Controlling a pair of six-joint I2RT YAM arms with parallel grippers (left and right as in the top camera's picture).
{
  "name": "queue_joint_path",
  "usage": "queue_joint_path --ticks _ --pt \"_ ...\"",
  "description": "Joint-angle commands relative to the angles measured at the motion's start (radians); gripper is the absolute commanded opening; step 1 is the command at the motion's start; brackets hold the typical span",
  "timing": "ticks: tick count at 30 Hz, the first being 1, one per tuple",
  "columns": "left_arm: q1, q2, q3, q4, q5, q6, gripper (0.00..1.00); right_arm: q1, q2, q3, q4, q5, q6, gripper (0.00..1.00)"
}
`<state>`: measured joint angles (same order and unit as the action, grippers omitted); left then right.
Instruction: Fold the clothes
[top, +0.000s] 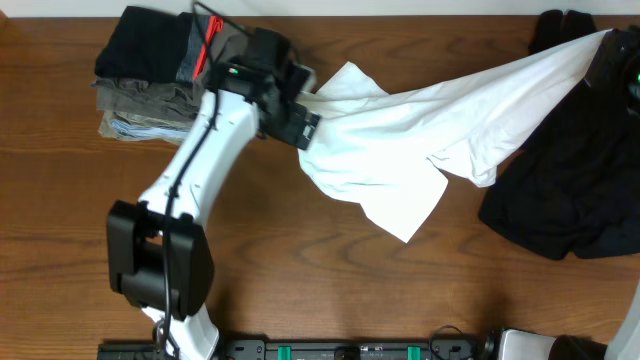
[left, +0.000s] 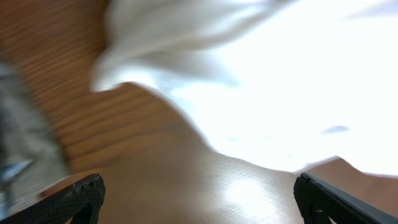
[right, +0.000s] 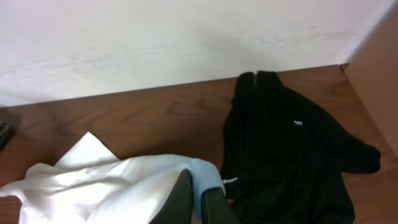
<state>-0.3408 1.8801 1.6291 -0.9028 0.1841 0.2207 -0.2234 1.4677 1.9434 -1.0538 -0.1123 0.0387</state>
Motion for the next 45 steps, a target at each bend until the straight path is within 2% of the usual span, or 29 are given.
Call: queue_joint_path --ticks 1,5,11,16,21,25,32,36,45 --pt "-0.085 0.025 -0.003 -0.038 0.052 0.091 0.93 -0.007 0.003 0.006 0.003 0.0 -0.021 0.02" --pt "-0.188 0.036 -0.007 -0.108 0.051 0.139 0.87 -0.007 0.006 0.006 0.001 0.0 -0.022 0.04" --pt "-0.298 0.041 -0.026 -0.135 0.083 0.138 0.85 -0.007 0.006 0.006 -0.005 0.0 -0.02 0.05" --pt "-0.361 0.053 -0.113 -0.019 0.237 0.134 0.85 -0.007 0.006 0.006 -0.013 0.0 -0.017 0.05" --pt "-0.411 0.063 -0.195 0.153 0.239 0.037 0.85 -0.007 0.006 0.006 -0.02 0.0 -0.017 0.05" --pt "-0.453 0.063 -0.232 0.278 0.238 0.022 0.85 -0.007 0.006 0.006 -0.021 0.0 -0.017 0.05" --pt "-0.488 0.096 -0.235 0.317 0.163 -0.063 0.85 -0.007 0.006 0.006 -0.024 0.0 -0.017 0.05" --pt "-0.509 0.135 -0.235 0.315 0.156 -0.066 0.8 -0.007 0.006 0.006 -0.024 0.0 -0.017 0.05" --pt "-0.591 0.143 -0.222 0.302 -0.063 -0.048 0.78 -0.007 0.006 0.006 -0.036 0.0 -0.018 0.05"
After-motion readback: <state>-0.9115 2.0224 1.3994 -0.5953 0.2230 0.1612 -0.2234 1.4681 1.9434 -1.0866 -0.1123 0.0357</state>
